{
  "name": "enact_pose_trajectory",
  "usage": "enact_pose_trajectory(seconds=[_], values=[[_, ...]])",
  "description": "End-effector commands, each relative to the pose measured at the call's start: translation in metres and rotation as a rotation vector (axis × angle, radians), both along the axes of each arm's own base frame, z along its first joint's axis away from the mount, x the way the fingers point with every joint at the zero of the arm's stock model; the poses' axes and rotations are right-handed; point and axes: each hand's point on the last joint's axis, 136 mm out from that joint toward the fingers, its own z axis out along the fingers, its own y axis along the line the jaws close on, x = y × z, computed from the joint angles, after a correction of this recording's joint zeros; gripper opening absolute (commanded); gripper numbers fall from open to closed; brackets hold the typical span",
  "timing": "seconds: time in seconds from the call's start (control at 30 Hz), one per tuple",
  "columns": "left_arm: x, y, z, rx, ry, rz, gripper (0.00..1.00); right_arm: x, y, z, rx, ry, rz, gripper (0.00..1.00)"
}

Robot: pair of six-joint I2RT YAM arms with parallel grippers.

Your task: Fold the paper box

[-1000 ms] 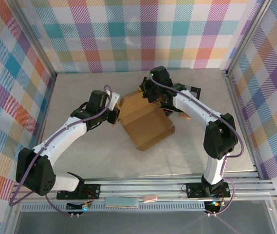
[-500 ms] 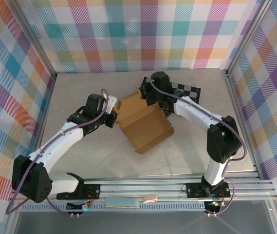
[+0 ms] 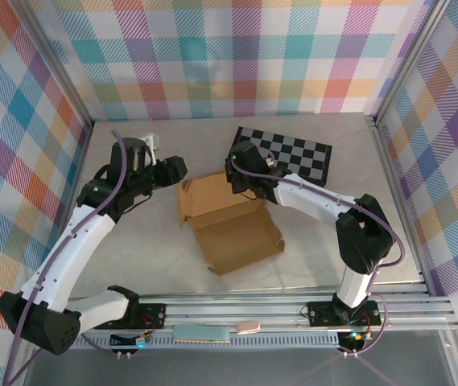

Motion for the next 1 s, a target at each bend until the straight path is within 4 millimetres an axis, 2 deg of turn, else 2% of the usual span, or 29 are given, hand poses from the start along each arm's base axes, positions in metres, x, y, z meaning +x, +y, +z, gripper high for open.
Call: enact_pose_trajectory(seconds=[0.0, 0.07, 0.13, 0.4, 0.77, 0.97], values=[[-0.001, -0.014, -0.011, -0.173, 0.185, 0.054, 0.55, 0.005, -0.01, 0.007, -0.003, -0.02, -0.086, 0.0], [0.007, -0.018, -0.011, -0.207, 0.226, 0.082, 0.51, 0.005, -0.008, 0.003, -0.002, -0.017, -0.092, 0.0], [0.011, -0.016, -0.019, -0.221, 0.284, 0.141, 0.52, 0.008, -0.007, 0.004, -0.004, -0.031, -0.099, 0.0], [0.031, -0.033, -0.039, -0.305, 0.351, 0.182, 0.5, 0.011, -0.008, 0.007, -0.005, -0.04, -0.111, 0.0], [0.037, -0.062, -0.06, -0.358, 0.415, 0.159, 0.49, 0.013, -0.007, 0.012, 0.004, -0.058, -0.108, 0.0], [0.044, -0.069, -0.06, -0.376, 0.407, 0.138, 0.48, 0.012, -0.006, 0.014, 0.012, -0.061, -0.104, 0.0]])
